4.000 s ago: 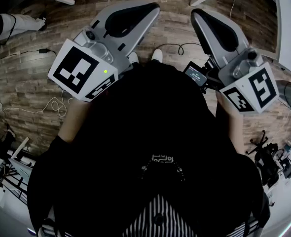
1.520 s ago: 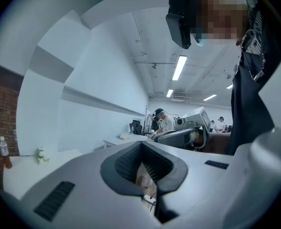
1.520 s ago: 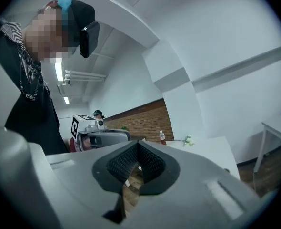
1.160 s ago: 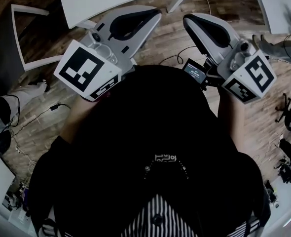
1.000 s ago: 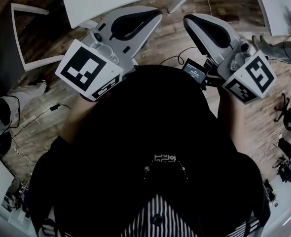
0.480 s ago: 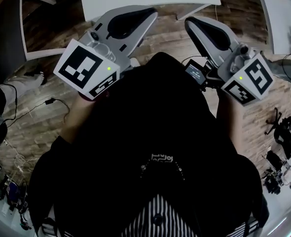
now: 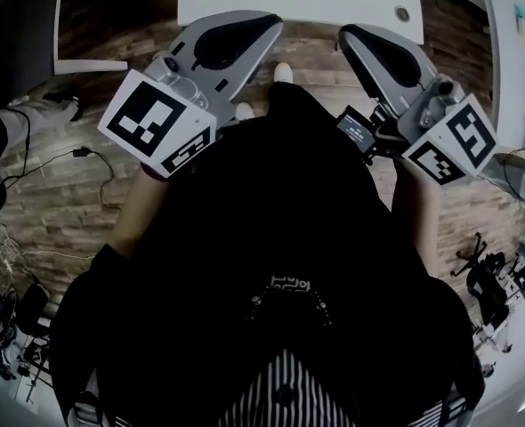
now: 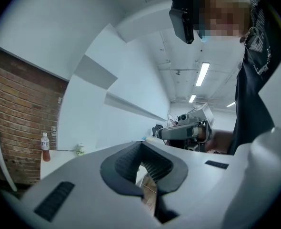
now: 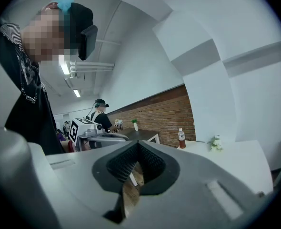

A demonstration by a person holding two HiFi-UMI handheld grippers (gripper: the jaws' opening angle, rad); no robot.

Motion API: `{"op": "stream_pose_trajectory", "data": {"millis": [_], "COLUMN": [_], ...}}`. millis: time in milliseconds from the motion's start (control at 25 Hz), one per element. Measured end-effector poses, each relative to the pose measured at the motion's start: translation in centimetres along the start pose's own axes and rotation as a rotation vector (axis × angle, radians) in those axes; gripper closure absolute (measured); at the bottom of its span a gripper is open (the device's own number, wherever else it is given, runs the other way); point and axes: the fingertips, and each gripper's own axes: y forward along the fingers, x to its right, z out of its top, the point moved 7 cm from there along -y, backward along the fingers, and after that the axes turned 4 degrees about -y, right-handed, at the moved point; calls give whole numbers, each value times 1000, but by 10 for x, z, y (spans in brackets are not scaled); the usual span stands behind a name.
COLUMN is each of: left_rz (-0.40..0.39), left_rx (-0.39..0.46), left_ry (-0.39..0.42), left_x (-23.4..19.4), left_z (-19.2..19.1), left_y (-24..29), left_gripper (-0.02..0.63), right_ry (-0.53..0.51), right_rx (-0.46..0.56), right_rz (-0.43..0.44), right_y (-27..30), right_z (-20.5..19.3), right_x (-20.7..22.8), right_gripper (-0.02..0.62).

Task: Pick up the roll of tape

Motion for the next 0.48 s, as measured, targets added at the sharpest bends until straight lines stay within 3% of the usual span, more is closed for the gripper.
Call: {"op": "stream_pose_trajectory", "data": {"millis": [200,480], "left_rz": [53,115], "left_rx": [17,10], "left_ry": [6,-8], "left_x": [-6,-42], "left_z": [13,25], "left_y": [1,38], "left_gripper": [601,601], "right_ry": [1,4], "right_rx": [2,-7], "right_rz": [66,141], "right_y": [11,37], "right_z": [13,32], "right_x": [16,80], "right_gripper": [592,592]}}
